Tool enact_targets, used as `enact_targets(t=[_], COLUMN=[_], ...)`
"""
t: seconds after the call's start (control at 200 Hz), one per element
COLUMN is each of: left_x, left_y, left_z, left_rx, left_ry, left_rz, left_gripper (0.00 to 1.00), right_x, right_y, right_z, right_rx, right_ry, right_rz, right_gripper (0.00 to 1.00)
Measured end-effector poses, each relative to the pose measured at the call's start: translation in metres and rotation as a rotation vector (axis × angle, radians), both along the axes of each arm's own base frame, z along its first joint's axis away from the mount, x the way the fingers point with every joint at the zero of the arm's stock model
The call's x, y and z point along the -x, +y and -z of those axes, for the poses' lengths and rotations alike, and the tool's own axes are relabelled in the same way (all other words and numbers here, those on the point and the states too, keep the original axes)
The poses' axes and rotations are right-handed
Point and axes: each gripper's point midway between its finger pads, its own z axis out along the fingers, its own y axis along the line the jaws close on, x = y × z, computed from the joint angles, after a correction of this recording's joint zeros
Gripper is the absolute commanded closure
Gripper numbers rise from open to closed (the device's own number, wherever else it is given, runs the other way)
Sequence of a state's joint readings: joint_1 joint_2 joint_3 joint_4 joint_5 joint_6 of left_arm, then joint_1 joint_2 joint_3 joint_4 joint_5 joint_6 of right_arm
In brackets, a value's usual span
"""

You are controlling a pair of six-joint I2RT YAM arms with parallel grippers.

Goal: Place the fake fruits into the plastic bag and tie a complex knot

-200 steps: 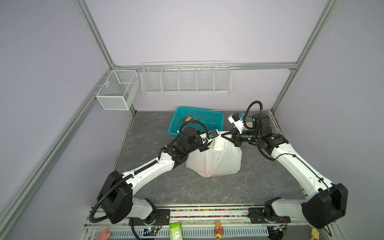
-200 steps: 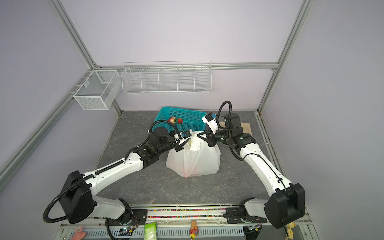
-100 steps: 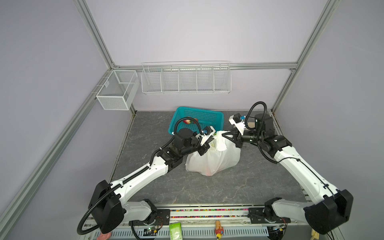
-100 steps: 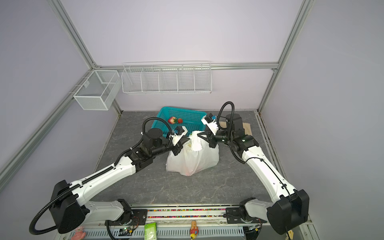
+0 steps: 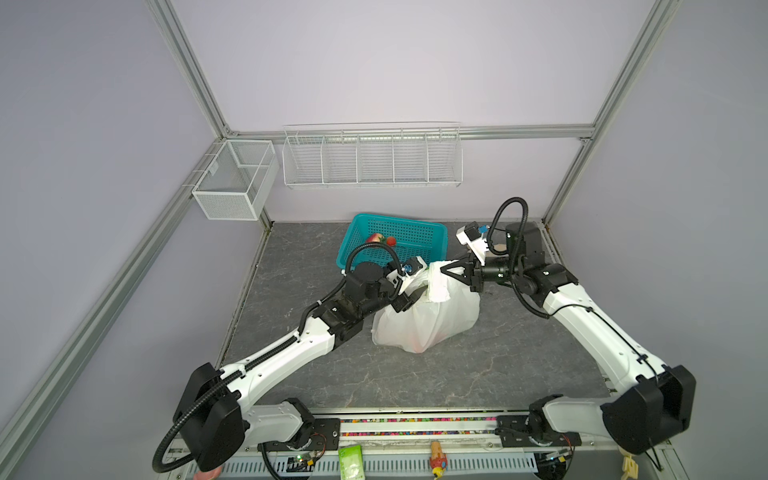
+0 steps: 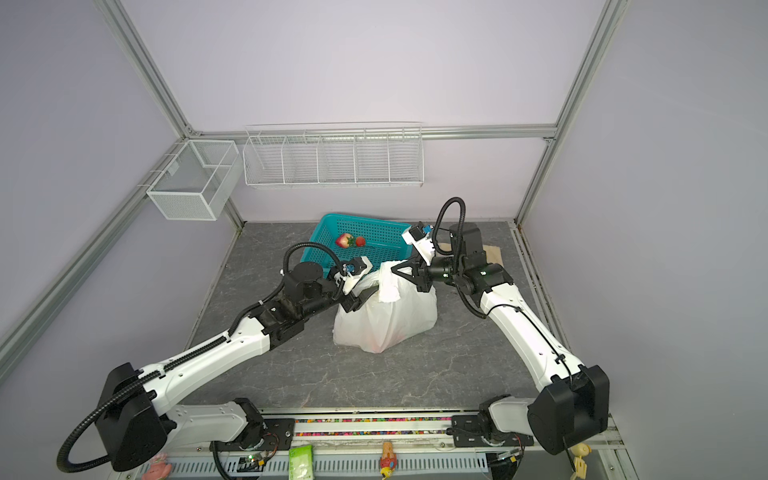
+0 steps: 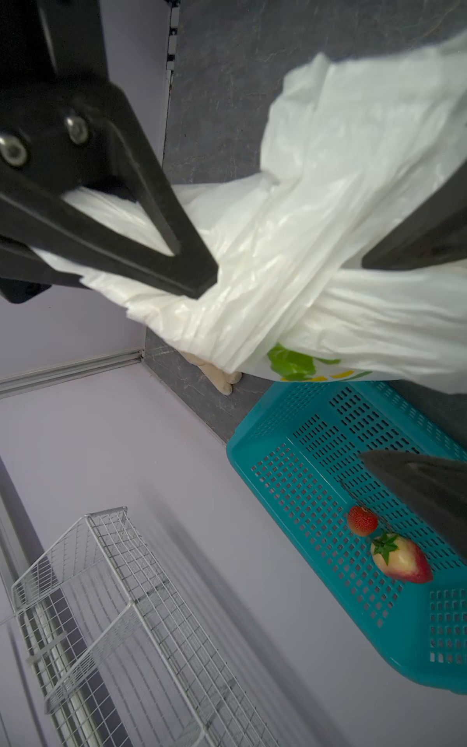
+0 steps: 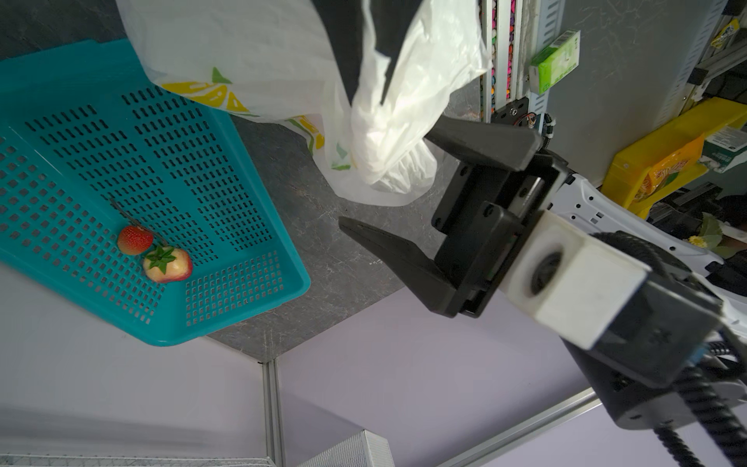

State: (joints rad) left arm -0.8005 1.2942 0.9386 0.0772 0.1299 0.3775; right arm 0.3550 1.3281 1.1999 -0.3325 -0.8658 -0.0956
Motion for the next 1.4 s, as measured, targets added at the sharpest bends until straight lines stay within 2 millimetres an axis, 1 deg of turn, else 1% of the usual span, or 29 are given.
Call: enact_targets(t=[0.1,0.17,0.25,0.36,0.465,0.535,0.62,0.665,0.73,0.8,0.995,1.12,1.16,1.2,1.245,1.28,1.355,1.405], left_x=[-0.010,-0.012,-0.014,-0.017,-0.018,-0.019,-0.019,-0.019,-0.017,-0.011,0.013,0.018,0.019,0.020,0.021,0.021,0.017,0.014], left_y=[-0.004,-0.005,-0.008,-0.012,-0.015,-0.018,-0.020,-0.020,-0.021,-0.021,-0.020,-0.018,-0.018,-0.018,-0.018,-0.017,-0.010,-0.004], left_z=[0.007,0.008,0.004,-0.007,-0.014,-0.014,-0.009,-0.006,-0.003,0.000,-0.009,-0.006,-0.005,-0.005,-0.005,-0.005,-0.002,0.000], left_rx=[-0.029,-0.027,-0.009,0.040,0.081,0.096,0.086,0.079,0.066,0.054,0.070,0.061,0.055,0.050,0.047,0.041,0.026,0.011], left_ry=[-0.008,-0.016,-0.025,-0.035,-0.032,-0.021,-0.019,-0.007,-0.002,0.019,0.092,0.140,0.153,0.164,0.170,0.174,0.195,0.200], left_rz=[-0.019,-0.022,-0.021,-0.023,-0.023,-0.021,-0.018,-0.025,-0.021,-0.006,0.072,0.077,0.078,0.082,0.086,0.085,0.071,0.070], left_gripper=[0.35,0.37,0.39,0.44,0.56,0.67,0.85,0.92,0.97,0.99,1.00,1.00,0.99,0.94,0.84,0.79,0.66,0.59], right_x=[0.001,0.002,0.001,0.000,0.001,0.001,0.000,-0.001,-0.004,-0.006,0.003,0.008,0.008,0.009,0.009,0.008,0.006,0.005], right_y=[0.001,0.001,0.002,0.002,0.002,0.002,0.002,0.001,-0.002,-0.005,-0.006,-0.005,-0.005,-0.005,-0.005,-0.005,-0.009,-0.010], right_z=[-0.001,-0.001,0.000,0.002,0.002,0.003,0.004,0.005,0.006,0.004,-0.004,-0.001,0.000,0.001,0.001,0.001,0.003,0.004], right_rx=[-0.008,-0.011,-0.011,-0.009,-0.006,-0.004,0.002,0.011,0.033,0.056,0.079,0.088,0.093,0.095,0.098,0.102,0.114,0.119], right_ry=[0.013,0.018,0.023,0.027,0.024,0.020,0.012,0.003,-0.029,-0.071,-0.180,-0.220,-0.233,-0.243,-0.257,-0.263,-0.270,-0.269], right_rz=[-0.007,-0.012,-0.015,-0.015,-0.018,-0.019,-0.017,-0.010,0.010,0.036,0.029,-0.004,-0.010,-0.016,-0.022,-0.022,-0.014,-0.011], right_gripper=[0.94,0.94,0.94,0.94,0.94,0.94,0.94,0.94,0.94,0.94,0.94,0.94,0.94,0.94,0.94,0.94,0.94,0.94])
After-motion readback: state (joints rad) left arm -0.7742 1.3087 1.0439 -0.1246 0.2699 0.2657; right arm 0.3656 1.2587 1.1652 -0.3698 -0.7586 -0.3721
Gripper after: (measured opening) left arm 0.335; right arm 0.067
